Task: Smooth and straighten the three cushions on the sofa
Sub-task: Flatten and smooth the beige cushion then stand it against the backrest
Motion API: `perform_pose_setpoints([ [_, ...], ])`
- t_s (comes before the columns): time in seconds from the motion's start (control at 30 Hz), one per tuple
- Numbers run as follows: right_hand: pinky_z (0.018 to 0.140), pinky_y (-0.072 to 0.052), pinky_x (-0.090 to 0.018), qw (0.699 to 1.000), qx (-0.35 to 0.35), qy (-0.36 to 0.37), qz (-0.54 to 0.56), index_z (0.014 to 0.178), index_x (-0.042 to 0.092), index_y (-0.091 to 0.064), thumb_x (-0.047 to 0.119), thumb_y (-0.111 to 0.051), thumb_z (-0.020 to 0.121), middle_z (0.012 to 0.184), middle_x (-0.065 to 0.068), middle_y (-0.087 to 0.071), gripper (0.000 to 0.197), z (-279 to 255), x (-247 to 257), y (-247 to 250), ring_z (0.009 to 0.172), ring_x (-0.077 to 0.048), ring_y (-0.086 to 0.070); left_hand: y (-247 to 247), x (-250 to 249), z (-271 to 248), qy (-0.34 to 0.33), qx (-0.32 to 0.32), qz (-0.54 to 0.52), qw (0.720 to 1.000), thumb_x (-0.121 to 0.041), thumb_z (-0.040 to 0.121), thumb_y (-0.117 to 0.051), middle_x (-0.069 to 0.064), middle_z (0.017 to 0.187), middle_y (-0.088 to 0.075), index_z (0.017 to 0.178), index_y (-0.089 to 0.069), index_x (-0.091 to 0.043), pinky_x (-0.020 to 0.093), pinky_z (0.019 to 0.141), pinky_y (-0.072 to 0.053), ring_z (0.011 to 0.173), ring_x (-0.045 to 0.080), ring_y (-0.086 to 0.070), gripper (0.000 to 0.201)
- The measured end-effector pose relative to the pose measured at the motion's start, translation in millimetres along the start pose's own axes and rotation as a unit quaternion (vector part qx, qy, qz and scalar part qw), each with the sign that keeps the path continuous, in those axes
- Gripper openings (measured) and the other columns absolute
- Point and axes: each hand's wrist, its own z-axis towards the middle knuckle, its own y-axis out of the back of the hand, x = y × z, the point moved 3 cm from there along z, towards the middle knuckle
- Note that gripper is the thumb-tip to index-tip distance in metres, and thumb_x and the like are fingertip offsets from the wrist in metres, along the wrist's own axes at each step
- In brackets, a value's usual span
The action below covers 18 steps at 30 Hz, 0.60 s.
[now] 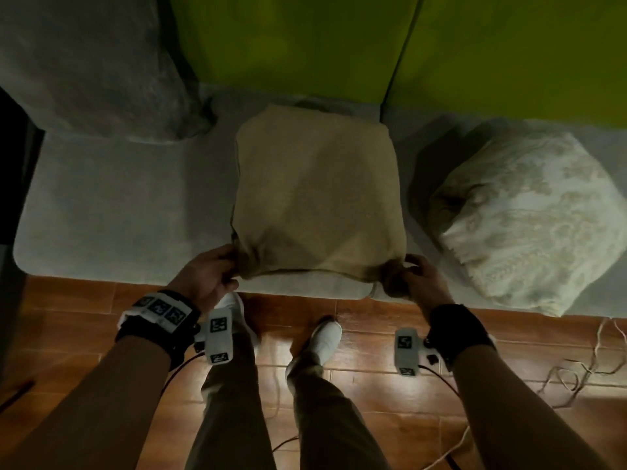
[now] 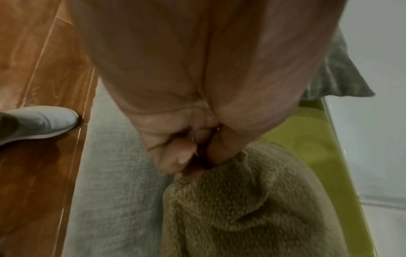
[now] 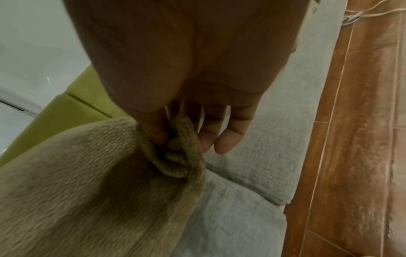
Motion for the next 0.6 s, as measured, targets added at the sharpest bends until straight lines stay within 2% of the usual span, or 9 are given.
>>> perform_pose_setpoints([
  [0.1,0.093,-0.059,-0.051,0.997,-0.003,0.033,-0.063,0.135,0.030,-0.050,0.041,-0.070,0.093,0.102,-0.006,-0.074,0.049,-1,11,-14,0.091,-0.024,-0.074,-7,-4,2,0.010,0.002,0.058,0.998,0.001,0.097,-0.048,0.004,0.100,-0.064,0.113,-0.062,-0.016,0.028,0.072,-0.043,0.084,0.015,-0.058,0.027],
  [0.17,0.093,-0.058,-0.050,0.993,0.002,0.058,-0.105,0.139,0.028,-0.048,0.042,-0.065,0.095,0.105,-0.003,-0.073,0.049,-2,17,-19,0.093,-0.023,-0.072,-9,-6,3,0.027,0.000,0.051,0.998,-0.009,0.098,-0.053,0.007,0.106,-0.068,0.110,-0.067,-0.013,0.031,0.075,-0.040,0.090,0.019,-0.058,0.019],
  [0.23,0.094,-0.056,-0.050,0.986,0.015,0.079,-0.143,0.135,0.028,-0.049,0.034,-0.063,0.097,0.107,-0.003,-0.071,0.041,-2,20,-19,0.096,-0.024,-0.070,-11,-10,2,0.027,-0.001,0.070,0.997,-0.015,0.098,-0.055,0.006,0.110,-0.070,0.109,-0.069,-0.014,0.032,0.076,-0.037,0.097,0.020,-0.057,0.018],
  [0.33,0.093,-0.055,-0.047,0.976,0.046,0.099,-0.191,0.123,0.029,-0.050,0.029,-0.065,0.096,0.110,-0.004,-0.069,0.031,-3,20,-17,0.099,-0.024,-0.068,-17,-17,2,-0.001,0.016,0.123,0.992,-0.006,0.095,-0.057,0.011,0.107,-0.065,0.100,-0.072,-0.018,0.030,0.066,-0.032,0.085,0.019,-0.049,0.020],
  [0.4,0.089,-0.057,-0.041,0.971,0.053,0.110,-0.208,0.121,0.028,-0.053,0.024,-0.066,0.097,0.109,-0.003,-0.068,0.028,-6,21,-11,0.097,-0.022,-0.069,-18,-21,4,-0.019,-0.002,0.140,0.990,-0.004,0.084,-0.066,0.016,0.101,-0.065,0.090,-0.077,-0.022,0.031,0.065,-0.033,0.079,0.021,-0.050,0.021],
  [0.43,0.085,-0.058,-0.038,0.967,0.043,0.118,-0.220,0.122,0.030,-0.055,0.024,-0.065,0.098,0.107,-0.001,-0.067,0.027,-5,20,-4,0.094,-0.019,-0.070,-15,-22,5,-0.028,-0.023,0.136,0.990,-0.007,0.079,-0.068,0.016,0.100,-0.068,0.089,-0.078,-0.021,0.032,0.067,-0.039,0.082,0.023,-0.055,0.020],
  [0.5,0.078,-0.059,-0.038,0.968,-0.011,0.111,-0.223,0.117,0.041,-0.060,0.027,-0.064,0.099,0.103,0.001,-0.067,0.023,-2,17,19,0.090,-0.019,-0.069,5,-20,10,-0.033,-0.107,0.094,0.989,-0.007,0.084,-0.069,0.016,0.099,-0.069,0.103,-0.073,-0.011,0.033,0.075,-0.052,0.086,0.025,-0.063,0.020],
  [0.53,0.076,-0.060,-0.040,0.974,-0.041,0.093,-0.200,0.110,0.046,-0.061,0.027,-0.064,0.100,0.103,-0.002,-0.068,0.022,0,11,31,0.089,-0.024,-0.069,22,-16,12,-0.037,-0.165,0.072,0.983,-0.006,0.088,-0.067,0.016,0.098,-0.069,0.110,-0.070,-0.006,0.032,0.074,-0.057,0.084,0.024,-0.065,0.022],
  [0.6,0.074,-0.062,-0.044,0.982,-0.076,0.061,-0.160,0.101,0.048,-0.063,0.020,-0.067,0.097,0.099,-0.008,-0.070,0.029,-2,2,45,0.086,-0.032,-0.071,57,-4,13,-0.037,-0.252,0.055,0.965,0.000,0.091,-0.064,0.019,0.090,-0.068,0.113,-0.067,0.003,0.026,0.059,-0.058,0.074,0.025,-0.064,0.023],
])
